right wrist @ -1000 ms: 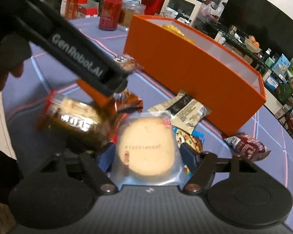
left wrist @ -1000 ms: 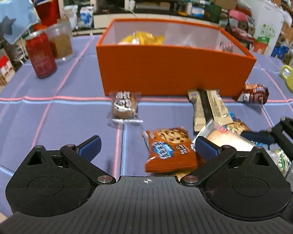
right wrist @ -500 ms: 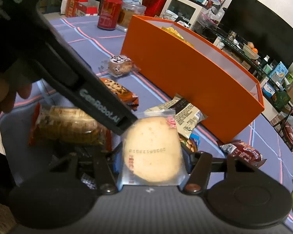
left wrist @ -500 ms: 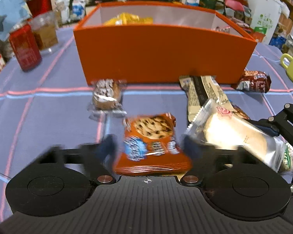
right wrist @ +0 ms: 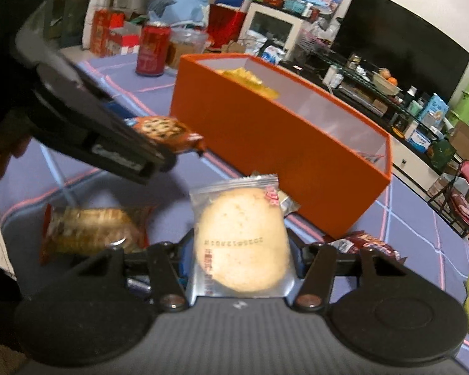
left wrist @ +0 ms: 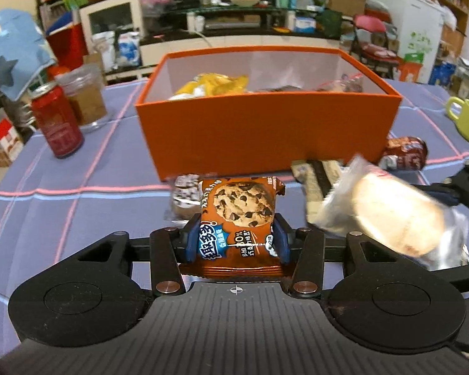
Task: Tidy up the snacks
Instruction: 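Carry both packets over the orange box and open both grippers to release them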
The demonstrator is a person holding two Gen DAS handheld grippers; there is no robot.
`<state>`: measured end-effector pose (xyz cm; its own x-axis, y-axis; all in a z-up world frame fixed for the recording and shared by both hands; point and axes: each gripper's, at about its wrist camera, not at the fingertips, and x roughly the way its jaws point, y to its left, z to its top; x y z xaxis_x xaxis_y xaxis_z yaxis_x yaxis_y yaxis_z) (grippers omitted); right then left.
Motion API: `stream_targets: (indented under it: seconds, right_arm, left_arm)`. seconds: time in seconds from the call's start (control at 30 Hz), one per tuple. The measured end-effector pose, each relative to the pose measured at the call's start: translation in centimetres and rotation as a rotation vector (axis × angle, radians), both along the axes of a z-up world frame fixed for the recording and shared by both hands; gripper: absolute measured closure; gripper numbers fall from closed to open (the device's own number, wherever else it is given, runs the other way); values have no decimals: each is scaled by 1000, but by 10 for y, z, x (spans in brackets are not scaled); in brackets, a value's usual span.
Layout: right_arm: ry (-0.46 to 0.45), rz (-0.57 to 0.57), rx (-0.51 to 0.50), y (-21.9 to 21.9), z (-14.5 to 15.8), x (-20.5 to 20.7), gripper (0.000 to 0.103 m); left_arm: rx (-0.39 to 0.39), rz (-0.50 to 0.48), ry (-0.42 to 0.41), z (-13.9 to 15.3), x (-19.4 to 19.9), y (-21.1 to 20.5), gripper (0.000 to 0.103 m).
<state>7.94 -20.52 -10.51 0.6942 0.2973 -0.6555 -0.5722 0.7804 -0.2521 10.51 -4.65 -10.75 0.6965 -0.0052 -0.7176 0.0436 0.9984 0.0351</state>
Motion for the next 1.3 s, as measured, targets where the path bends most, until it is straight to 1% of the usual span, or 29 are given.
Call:
stream_targets:
  seconds: [0.2,0.3,0.37,0.47,0.6,0.9,1.3]
  right_arm:
    - [-31,-38,51,-8,9,4,44]
    - [-34,-87,121,-19,16,11,43]
    - [-24,-131,189,-29,23,17,43]
    - [-17,-167,227,-35,29,24,43]
    - [-15,-181,234,-39,29,26,43]
    - [-19,-183,238,-40,27,23,43]
    - [-18,-181,235,-40,26,25,43]
  left_arm:
    - [36,56,-26,5,2,10,85]
    - [53,99,-33,8,4,15,85]
    - [56,133,-44,13,6,19,85]
    - [83,169,-72,20,7,19,85]
    - [79,187,-87,25,8,20,85]
    - [96,205,-74,23,9,20,85]
    - [99,201,-67,23,9,21,85]
